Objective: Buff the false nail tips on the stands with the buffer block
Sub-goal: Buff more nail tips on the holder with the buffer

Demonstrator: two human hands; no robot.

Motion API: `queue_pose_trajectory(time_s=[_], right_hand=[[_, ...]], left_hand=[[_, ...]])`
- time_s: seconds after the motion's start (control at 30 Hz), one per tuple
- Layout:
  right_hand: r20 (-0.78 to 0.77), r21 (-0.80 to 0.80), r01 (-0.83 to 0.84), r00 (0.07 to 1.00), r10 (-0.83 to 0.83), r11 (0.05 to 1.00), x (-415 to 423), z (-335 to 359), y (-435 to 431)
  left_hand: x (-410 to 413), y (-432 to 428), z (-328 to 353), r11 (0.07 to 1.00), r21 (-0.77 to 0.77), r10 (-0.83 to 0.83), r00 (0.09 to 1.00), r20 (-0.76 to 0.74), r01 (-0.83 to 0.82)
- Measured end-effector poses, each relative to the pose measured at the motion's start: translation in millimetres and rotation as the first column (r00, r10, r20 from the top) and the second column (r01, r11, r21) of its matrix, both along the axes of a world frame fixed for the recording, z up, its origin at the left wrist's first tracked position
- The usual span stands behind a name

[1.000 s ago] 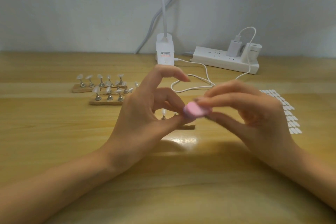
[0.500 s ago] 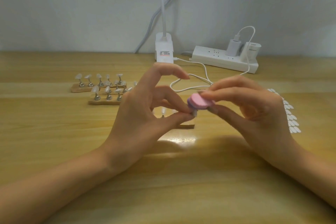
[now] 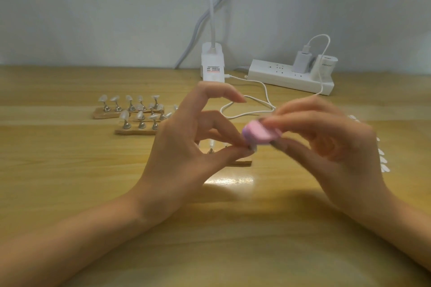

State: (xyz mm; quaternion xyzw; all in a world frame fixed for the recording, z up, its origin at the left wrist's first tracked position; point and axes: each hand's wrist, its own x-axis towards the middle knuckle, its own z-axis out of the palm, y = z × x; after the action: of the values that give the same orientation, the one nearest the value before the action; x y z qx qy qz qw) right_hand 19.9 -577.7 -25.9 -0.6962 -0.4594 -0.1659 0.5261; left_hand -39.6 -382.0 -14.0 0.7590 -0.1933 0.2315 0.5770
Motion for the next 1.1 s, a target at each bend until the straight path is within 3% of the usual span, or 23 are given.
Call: queue_pose_trajectory(time_s=[0.07,0.17,0.3,0.4,0.5,0.67,0.8,0.9,1.0,1.1], right_hand=[[0.040,-0.049,0.011,0.999,-0.009,0.999,0,-2,0],[-0.042,0.009,0.046,0.998,-0.046,0.999,2,-1,-2],[0.044,-0.050,0.007,0.999,-0.005,0.999,0,-2,-1],[-0.025,0.004,0.063,0.998,-0.062,0.998,5,-1,-5],[0.048,-0.035,0.011,0.999,-0.010,0.999,4,-3,-1],[-0.196,0.074,0.135,0.973,-0.119,0.988,29,-2,-17],[-0.251,0.076,0.138,0.961,-0.116,0.987,34,-3,-19],[-0.261,0.034,0.110,0.960,-0.098,0.993,31,-7,-16],[-0.252,-0.008,0.098,0.963,-0.097,0.995,27,-6,-14],[-0.260,-0.014,0.116,0.959,-0.116,0.993,27,-5,-13]], left_hand=[[0,0,0,1.000,-0.001,-0.004,1.000,0.005,0.004],[-1,0,0,1.000,-0.009,-0.007,1.000,0.002,0.007],[-1,1,0,1.000,0.001,-0.005,1.000,0.013,0.005],[0,0,-1,1.000,0.011,0.007,1.000,0.008,-0.007],[0,0,-2,1.000,0.016,0.012,1.000,0.017,-0.013],[2,-1,3,1.000,0.008,0.009,1.000,0.021,-0.009],[13,2,6,0.998,0.060,0.019,0.994,-0.110,-0.013],[21,-3,3,0.961,0.275,0.025,0.988,-0.155,0.019],[25,-7,1,0.800,0.595,0.142,0.987,-0.069,-0.073],[27,-6,0,0.746,0.654,0.216,0.975,-0.054,-0.129]])
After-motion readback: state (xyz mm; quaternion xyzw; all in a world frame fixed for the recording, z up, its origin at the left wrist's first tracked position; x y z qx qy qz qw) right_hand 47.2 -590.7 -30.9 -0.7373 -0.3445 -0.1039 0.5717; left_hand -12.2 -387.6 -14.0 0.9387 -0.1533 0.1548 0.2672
